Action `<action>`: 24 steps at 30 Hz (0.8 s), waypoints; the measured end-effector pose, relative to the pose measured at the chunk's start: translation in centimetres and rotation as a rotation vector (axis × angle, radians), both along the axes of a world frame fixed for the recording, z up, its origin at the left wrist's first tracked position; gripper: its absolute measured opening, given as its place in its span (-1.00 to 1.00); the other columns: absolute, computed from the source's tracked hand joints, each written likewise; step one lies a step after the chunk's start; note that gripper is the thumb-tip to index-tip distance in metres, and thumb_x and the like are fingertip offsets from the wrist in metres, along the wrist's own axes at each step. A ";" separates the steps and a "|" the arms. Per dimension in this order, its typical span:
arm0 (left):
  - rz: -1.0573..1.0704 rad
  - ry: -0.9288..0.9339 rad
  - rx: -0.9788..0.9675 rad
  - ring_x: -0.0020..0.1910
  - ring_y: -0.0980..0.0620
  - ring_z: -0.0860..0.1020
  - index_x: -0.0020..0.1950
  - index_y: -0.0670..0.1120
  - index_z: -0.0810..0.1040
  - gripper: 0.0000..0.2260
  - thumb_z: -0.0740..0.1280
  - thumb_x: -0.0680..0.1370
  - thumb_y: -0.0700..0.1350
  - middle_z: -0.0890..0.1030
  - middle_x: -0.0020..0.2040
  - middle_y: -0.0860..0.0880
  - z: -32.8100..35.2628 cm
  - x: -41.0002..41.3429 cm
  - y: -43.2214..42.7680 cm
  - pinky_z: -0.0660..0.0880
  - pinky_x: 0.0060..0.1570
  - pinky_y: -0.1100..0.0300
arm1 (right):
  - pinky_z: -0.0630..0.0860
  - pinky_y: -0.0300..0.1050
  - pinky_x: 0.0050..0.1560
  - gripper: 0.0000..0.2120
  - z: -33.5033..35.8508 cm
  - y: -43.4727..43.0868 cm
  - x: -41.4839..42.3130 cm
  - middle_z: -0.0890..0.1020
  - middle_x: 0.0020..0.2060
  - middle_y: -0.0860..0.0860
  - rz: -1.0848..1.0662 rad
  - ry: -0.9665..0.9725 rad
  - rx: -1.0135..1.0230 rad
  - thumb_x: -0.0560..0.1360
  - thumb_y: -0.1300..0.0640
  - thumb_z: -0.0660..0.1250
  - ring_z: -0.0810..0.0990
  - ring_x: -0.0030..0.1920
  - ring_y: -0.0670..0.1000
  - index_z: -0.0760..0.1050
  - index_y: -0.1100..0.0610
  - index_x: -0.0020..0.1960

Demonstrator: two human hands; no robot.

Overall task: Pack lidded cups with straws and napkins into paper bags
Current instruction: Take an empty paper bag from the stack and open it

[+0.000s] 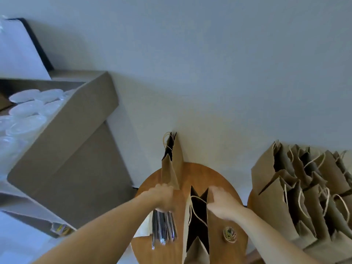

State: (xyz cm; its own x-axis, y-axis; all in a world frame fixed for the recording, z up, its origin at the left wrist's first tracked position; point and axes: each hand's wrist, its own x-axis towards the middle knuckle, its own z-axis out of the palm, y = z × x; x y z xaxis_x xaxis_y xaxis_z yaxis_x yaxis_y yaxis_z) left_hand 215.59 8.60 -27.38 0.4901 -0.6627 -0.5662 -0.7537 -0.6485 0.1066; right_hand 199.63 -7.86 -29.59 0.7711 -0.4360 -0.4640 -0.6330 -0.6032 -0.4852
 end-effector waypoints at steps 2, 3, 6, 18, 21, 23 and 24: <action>0.035 -0.162 -0.097 0.28 -0.15 0.41 0.42 -0.07 0.34 -0.44 0.38 0.47 0.06 0.44 0.32 -0.11 2.6 1.6 -0.6 0.43 0.25 -0.06 | 0.27 0.02 0.49 -0.39 3.2 0.3 2.7 0.20 0.55 0.04 0.035 -0.114 -0.127 0.60 0.06 0.23 0.21 0.53 0.09 0.09 0.06 0.59; 0.045 -0.218 -0.143 0.30 -0.15 0.39 0.42 -0.07 0.34 -0.44 0.36 0.47 0.06 0.43 0.33 -0.10 4.0 2.5 -0.7 0.40 0.25 -0.07 | 0.27 0.01 0.48 -0.41 4.7 0.7 4.1 0.22 0.54 0.04 0.057 -0.156 -0.159 0.61 0.06 0.22 0.22 0.52 0.09 0.12 0.07 0.58; 0.079 -0.320 -0.243 0.37 -0.16 0.35 0.48 -0.06 0.29 -0.41 0.30 0.50 0.11 0.39 0.40 -0.11 8.4 5.2 0.0 0.36 0.29 -0.09 | 0.29 0.02 0.46 -0.43 8.9 2.3 8.0 0.27 0.51 0.06 0.146 -0.225 -0.203 0.61 0.05 0.22 0.25 0.49 0.11 0.15 0.08 0.57; 0.323 -0.534 -0.460 0.39 -0.15 0.35 0.47 -0.04 0.31 -0.38 0.35 0.46 0.11 0.38 0.43 -0.10 24.3 21.7 15.5 0.39 0.30 -0.08 | 0.23 -0.09 0.40 -0.45 22.9 14.4 27.8 0.34 0.46 0.10 0.412 -0.508 -0.376 0.56 0.04 0.28 0.31 0.46 0.10 0.29 0.14 0.51; 0.423 -0.567 -0.511 0.37 -0.14 0.37 0.48 -0.02 0.31 -0.38 0.36 0.47 0.12 0.38 0.44 -0.08 26.4 27.1 21.7 0.40 0.23 -0.05 | 0.31 -0.08 0.37 -0.49 25.2 19.2 34.0 0.41 0.41 0.10 0.456 -0.571 -0.399 0.54 0.03 0.32 0.39 0.40 0.10 0.37 0.12 0.45; 0.490 -0.570 -0.514 0.38 -0.16 0.36 0.50 -0.04 0.29 -0.36 0.37 0.48 0.12 0.37 0.46 -0.08 26.9 30.6 25.9 0.41 0.21 -0.04 | 0.37 -0.06 0.30 -0.52 26.2 22.3 38.4 0.43 0.38 0.07 0.480 -0.586 -0.406 0.52 0.02 0.33 0.43 0.35 0.10 0.40 0.08 0.41; 0.522 -0.569 -0.512 0.39 -0.16 0.35 0.51 -0.04 0.28 -0.35 0.37 0.48 0.13 0.36 0.46 -0.08 27.0 32.3 27.8 0.41 0.22 -0.04 | 0.37 -0.07 0.27 -0.53 26.6 23.9 40.6 0.43 0.37 0.06 0.496 -0.583 -0.406 0.52 0.02 0.33 0.43 0.34 0.09 0.40 0.07 0.41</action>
